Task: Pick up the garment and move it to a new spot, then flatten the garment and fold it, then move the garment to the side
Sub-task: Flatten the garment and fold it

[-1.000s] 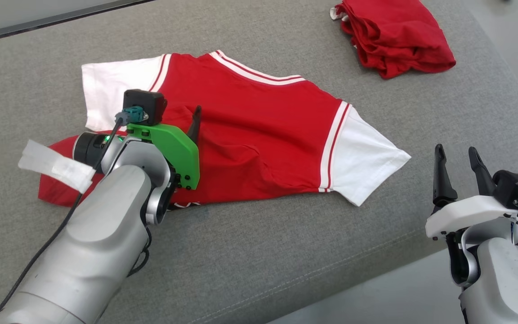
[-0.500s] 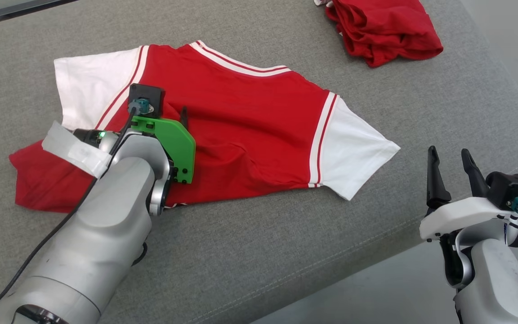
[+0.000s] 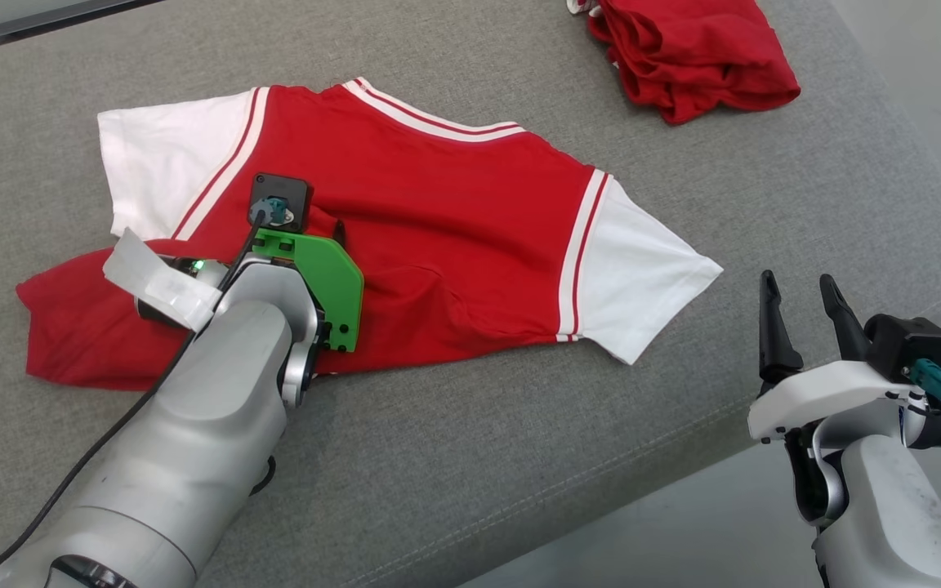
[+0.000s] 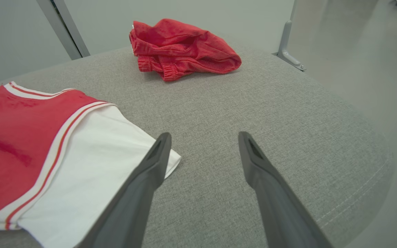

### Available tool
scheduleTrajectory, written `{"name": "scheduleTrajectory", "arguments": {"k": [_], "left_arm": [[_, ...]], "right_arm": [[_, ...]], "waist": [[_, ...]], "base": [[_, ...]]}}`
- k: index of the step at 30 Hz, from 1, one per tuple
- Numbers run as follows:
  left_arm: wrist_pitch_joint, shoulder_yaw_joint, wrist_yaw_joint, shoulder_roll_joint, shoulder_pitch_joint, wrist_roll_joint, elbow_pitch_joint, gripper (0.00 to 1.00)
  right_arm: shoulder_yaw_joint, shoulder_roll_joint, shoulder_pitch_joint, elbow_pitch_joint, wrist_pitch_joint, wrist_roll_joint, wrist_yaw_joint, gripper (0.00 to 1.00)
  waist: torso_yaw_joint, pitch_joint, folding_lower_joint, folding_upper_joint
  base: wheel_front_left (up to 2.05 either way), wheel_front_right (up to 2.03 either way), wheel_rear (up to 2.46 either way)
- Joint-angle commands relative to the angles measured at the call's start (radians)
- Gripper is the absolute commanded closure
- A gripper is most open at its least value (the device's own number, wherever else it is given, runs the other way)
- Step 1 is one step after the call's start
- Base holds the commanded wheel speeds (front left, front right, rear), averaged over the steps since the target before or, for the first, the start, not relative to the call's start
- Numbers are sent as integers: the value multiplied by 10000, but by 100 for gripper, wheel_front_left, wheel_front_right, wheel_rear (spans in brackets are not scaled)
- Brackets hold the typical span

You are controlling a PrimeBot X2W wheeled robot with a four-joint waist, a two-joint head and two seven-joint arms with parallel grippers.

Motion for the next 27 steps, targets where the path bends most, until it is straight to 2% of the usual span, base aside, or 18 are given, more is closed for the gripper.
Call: {"name": "scheduleTrajectory", "arguments": {"k": [1,2,4,5,6,9,12,19,27], "left_arm": [[-59,41,68,11,81,-70,126,9],[-69,78,67,-1,54,-114,186,9],[-90,150,86,-60,0,-217,330,21],[-104,178,86,-73,-34,-251,407,32],[-87,205,93,-87,-56,-294,475,47],[-78,250,54,-128,-79,-368,713,69],[-143,262,-9,-126,-56,-407,900,100],[-527,193,-233,-191,93,-443,1094,100],[-1851,423,-409,-89,328,-527,488,100]], "right_arm": [[91,-9,-128,41,-34,50,-15,0],[146,-8,-147,56,-38,67,-15,0],[201,-7,-146,90,-48,92,-15,0],[224,-4,-150,102,-56,94,-15,0],[241,-3,-153,106,-64,103,-15,0],[231,0,-129,129,-83,86,-15,0],[172,1,-76,157,-96,73,-15,0],[-66,-20,48,183,-139,-19,-15,0],[-289,-50,218,101,-102,-93,-15,0]], "waist": [[-119,7,0,0],[-171,12,0,0],[-257,22,0,0],[-297,27,0,0],[-338,34,0,0],[-424,32,0,0],[-456,19,0,0],[-176,-130,0,0],[428,-427,0,0]], "base": [[0,0,0],[0,0,0],[0,0,0],[0,0,0],[0,0,0],[0,0,0],[0,0,0],[0,0,0],[0,0,0]]}}
